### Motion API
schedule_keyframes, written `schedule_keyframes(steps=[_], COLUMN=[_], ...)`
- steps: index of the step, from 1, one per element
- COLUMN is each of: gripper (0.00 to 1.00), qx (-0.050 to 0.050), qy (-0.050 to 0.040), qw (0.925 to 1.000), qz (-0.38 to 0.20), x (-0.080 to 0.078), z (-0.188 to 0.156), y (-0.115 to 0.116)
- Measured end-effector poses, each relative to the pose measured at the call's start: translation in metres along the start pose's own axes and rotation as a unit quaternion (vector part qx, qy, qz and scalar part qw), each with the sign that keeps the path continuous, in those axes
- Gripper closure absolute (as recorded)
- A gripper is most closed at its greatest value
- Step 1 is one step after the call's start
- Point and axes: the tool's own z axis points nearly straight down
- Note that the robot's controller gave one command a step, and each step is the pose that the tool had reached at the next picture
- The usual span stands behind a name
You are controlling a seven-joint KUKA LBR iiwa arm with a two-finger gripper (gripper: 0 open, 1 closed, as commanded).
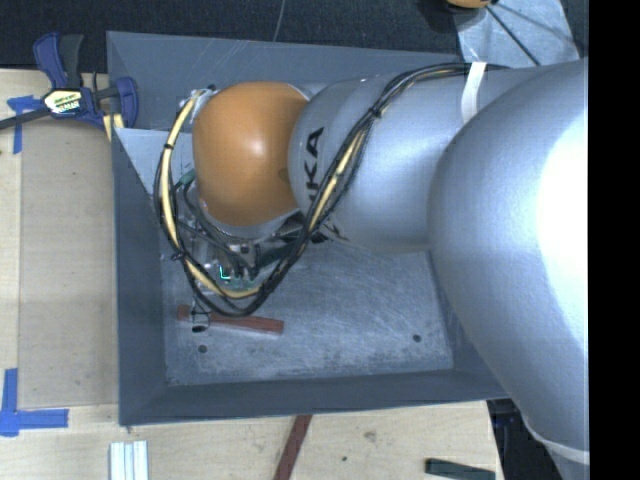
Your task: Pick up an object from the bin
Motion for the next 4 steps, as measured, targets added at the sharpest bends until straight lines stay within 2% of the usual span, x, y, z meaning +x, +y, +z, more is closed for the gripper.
schedule_keyframes(steps=[1,2,3,4], gripper=[0.00,0.00,1.00,0.00], qx=[-0.001,-0.002,-0.001,-0.001], qy=[-0.0038,-0.0081,-0.0044,-0.0042], qw=[1.0000,0.9980,0.9975,0.9975], qz=[0.002,-0.063,-0.071,-0.070], x=[-0.002,0.014,-0.040,-0.040], z=[-0.004,0.025,0.083,0.083], y=[-0.001,-0.020,-0.024,-0.024])
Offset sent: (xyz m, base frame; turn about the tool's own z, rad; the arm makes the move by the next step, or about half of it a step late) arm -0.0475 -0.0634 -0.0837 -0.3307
